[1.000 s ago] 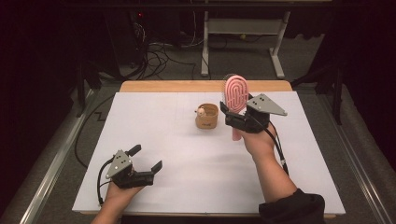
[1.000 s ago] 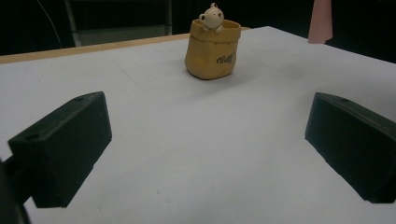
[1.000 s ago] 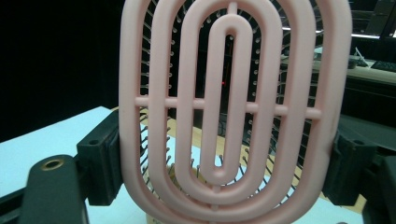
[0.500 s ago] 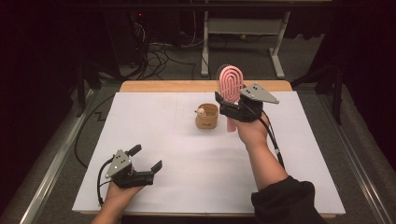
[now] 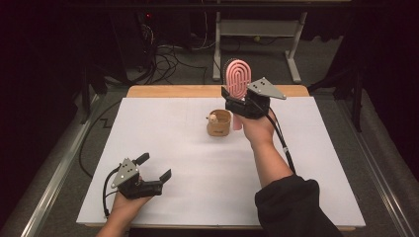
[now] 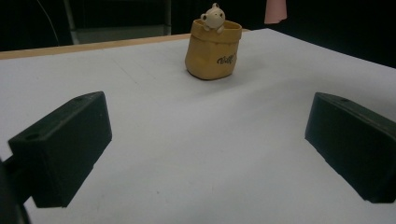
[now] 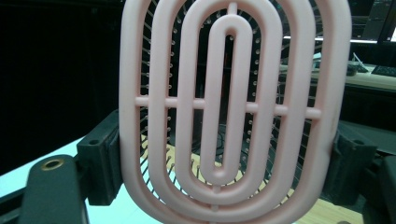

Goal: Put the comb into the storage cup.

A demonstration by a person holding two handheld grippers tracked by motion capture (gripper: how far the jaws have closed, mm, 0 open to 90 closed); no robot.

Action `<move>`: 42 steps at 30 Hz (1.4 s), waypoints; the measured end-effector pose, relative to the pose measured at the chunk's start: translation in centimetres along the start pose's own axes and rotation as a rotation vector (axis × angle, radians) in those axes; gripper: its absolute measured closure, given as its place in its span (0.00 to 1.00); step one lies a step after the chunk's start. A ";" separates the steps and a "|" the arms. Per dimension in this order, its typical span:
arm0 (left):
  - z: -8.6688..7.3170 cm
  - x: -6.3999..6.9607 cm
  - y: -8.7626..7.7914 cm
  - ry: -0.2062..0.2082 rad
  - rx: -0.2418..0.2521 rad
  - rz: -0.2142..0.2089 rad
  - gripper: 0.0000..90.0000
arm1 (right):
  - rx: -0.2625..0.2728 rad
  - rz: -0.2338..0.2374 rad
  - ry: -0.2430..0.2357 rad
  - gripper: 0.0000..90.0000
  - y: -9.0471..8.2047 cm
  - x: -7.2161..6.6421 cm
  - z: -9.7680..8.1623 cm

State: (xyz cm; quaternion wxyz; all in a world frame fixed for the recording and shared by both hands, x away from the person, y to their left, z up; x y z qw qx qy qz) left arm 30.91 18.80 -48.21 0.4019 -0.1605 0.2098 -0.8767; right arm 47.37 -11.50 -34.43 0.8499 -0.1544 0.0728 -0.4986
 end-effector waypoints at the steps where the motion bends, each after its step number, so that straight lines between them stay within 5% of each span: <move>1: 0.0 0.0 0.0 0.000 0.001 0.000 0.01 | 0.001 -0.005 0.000 0.22 0.2 0.1 0.1; 27: -0.2 0.0 0.1 0.008 -0.002 0.000 0.02 | 0.021 -0.029 0.013 0.22 4.8 -0.5 2.0; 42: -0.3 -0.1 0.0 0.011 -0.007 0.005 0.01 | 0.014 -0.015 0.005 0.22 6.4 -1.1 1.3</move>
Point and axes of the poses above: each handheld gripper's, and its own axes: y roughly forward along the jaws, z roughly out of its top, x roughly to its right, the point moved 4 cm from there along y, roughly forward along the jaws, and after that the axes turned 13 degrees about -x, right-handed, at the moved point
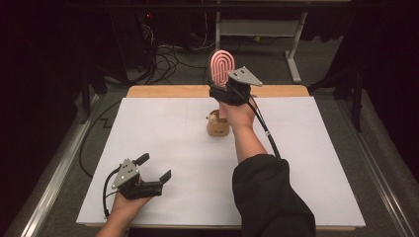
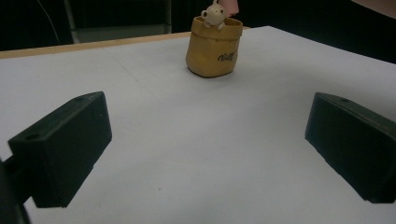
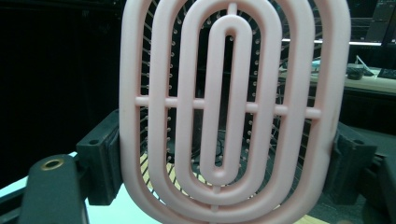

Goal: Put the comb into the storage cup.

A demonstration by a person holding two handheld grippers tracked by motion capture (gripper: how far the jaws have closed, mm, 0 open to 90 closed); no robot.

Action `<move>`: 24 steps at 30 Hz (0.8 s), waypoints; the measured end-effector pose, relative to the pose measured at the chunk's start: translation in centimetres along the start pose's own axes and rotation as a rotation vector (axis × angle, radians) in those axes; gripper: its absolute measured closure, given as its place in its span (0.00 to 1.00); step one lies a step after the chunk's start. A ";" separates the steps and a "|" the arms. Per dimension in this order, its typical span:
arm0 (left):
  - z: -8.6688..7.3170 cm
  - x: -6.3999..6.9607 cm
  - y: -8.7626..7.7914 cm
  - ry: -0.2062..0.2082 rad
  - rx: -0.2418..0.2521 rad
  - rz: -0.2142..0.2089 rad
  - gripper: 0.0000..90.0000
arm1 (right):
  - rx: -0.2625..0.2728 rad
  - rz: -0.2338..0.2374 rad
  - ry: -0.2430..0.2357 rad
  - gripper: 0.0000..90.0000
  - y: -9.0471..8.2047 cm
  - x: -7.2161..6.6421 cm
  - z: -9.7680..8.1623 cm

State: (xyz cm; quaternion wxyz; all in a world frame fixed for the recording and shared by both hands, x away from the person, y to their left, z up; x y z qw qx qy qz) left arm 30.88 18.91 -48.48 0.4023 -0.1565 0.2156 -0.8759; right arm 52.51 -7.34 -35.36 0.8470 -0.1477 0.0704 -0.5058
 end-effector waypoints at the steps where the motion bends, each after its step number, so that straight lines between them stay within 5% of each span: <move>1: 0.0 0.0 0.0 -0.001 0.000 0.000 0.02 | -0.001 0.000 -0.004 0.22 0.1 -0.1 -0.1; 24: 0.0 0.0 0.0 0.001 -0.003 0.000 0.01 | -0.010 0.009 0.009 0.22 0.6 -0.1 -1.4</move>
Point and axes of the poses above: each handheld gripper's, and its own axes: y roughly forward along the jaws, z roughly out of its top, x roughly to its right, the point moved 4 cm from there along y, roughly forward along the jaws, and after that the axes turned 13 degrees about -x, right-handed, at the moved point
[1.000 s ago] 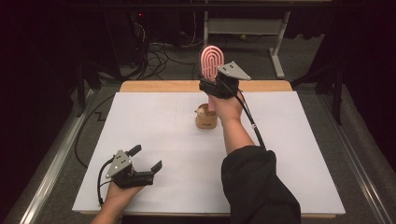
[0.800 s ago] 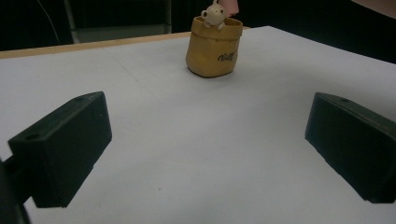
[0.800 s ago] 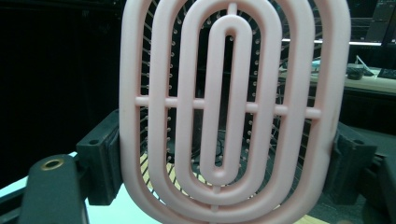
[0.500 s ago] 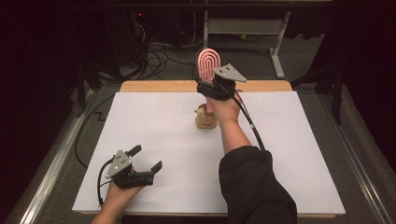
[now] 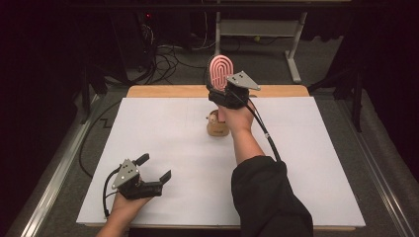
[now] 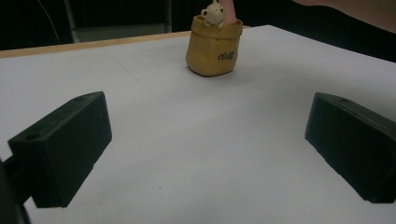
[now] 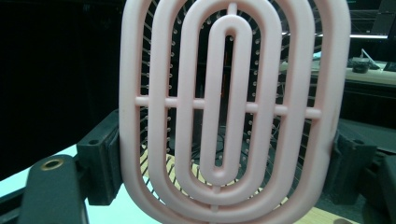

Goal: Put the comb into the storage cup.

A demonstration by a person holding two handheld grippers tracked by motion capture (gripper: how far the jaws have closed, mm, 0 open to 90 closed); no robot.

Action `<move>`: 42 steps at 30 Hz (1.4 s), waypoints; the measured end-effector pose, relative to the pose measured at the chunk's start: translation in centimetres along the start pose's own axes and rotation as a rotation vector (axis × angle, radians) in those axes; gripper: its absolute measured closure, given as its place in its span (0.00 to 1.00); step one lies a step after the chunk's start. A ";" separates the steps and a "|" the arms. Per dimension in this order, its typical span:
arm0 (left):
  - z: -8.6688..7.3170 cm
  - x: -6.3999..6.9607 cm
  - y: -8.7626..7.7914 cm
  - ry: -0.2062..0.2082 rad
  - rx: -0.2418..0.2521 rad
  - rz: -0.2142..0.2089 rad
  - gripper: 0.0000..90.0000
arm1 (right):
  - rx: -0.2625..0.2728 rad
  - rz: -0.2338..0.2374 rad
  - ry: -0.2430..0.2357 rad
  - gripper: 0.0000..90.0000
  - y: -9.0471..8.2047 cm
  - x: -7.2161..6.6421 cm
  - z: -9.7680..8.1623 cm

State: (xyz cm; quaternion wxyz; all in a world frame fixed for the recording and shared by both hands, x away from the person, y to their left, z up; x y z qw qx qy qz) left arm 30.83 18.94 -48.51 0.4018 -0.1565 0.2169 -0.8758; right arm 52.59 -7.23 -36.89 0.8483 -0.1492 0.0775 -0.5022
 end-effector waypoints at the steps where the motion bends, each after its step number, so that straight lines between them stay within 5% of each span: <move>1: 0.0 0.0 0.0 0.000 0.000 0.001 0.02 | 0.000 0.003 0.008 0.22 0.0 0.1 -0.1; 42: -0.1 0.0 0.2 -0.004 -0.008 -0.011 0.01 | -0.008 0.011 0.031 0.22 1.0 0.1 -3.4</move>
Point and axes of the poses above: each handheld gripper's, and its own axes: y roughly forward along the jaws, z roughly out of its top, x roughly to its right, the point moved 4 cm from there along y, roughly forward along the jaws, and after that the axes turned 13 degrees about -x, right-handed, at the moved point
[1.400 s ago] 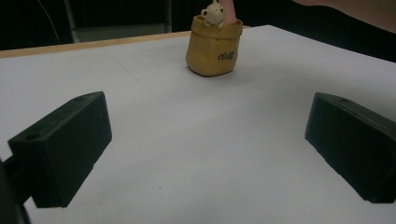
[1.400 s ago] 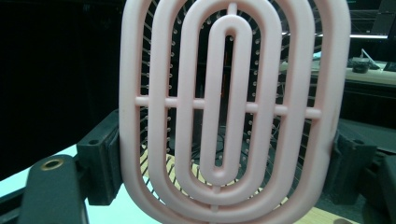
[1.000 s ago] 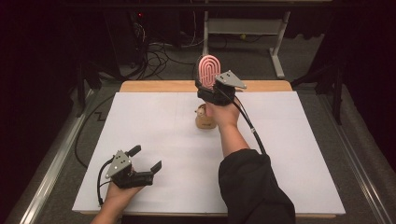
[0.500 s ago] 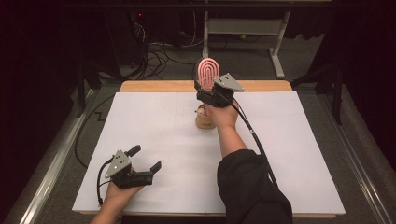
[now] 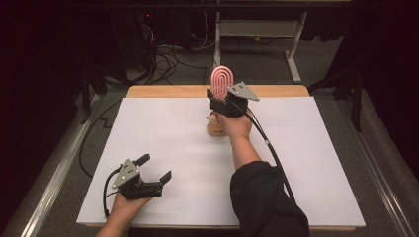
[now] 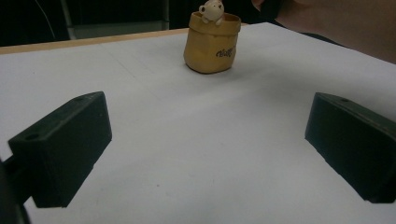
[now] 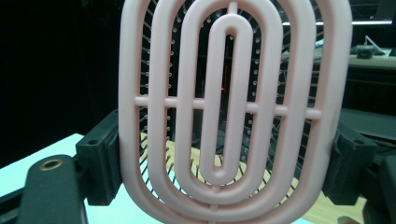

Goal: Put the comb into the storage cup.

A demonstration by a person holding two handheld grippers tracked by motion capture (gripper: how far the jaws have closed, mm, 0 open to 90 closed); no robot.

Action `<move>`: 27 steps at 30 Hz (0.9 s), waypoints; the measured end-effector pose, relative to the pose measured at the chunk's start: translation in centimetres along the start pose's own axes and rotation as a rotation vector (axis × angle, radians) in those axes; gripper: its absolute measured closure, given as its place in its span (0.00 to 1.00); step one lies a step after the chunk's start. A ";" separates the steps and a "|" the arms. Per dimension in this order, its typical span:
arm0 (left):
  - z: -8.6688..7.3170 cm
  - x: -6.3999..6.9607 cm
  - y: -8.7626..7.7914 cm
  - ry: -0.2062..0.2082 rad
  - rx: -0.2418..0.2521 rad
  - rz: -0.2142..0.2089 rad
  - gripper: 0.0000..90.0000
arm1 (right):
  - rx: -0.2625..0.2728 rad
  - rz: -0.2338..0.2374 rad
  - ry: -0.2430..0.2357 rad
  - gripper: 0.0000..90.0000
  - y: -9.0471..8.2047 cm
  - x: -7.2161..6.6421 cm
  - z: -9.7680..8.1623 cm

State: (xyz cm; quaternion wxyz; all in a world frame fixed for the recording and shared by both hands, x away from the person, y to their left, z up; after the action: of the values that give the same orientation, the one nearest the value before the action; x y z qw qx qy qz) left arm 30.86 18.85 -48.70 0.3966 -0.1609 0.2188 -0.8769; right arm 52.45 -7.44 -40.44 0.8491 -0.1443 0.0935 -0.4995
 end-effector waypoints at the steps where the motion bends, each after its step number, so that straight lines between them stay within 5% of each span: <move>1: 0.0 0.0 0.0 0.000 -0.001 -0.001 0.02 | -0.006 0.001 0.004 0.22 0.0 0.0 -0.1; 27: -0.2 -0.2 0.3 -0.013 -0.011 -0.013 0.02 | -0.059 0.015 0.018 0.21 -0.6 0.1 -1.7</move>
State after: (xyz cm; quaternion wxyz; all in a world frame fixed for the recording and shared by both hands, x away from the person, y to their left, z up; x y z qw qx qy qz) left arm 31.07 18.83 -49.06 0.3913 -0.1701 0.2198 -0.8773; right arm 51.48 -8.02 -41.82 0.8473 -0.1642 0.1170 -0.4913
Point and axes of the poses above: each handheld gripper's, and its own axes: y roughly forward along the jaws, z roughly out of its top, x roughly to its right, the point moved 4 cm from there along y, roughly forward along the jaws, and after that the axes turned 13 degrees about -x, right-handed, at the moved point
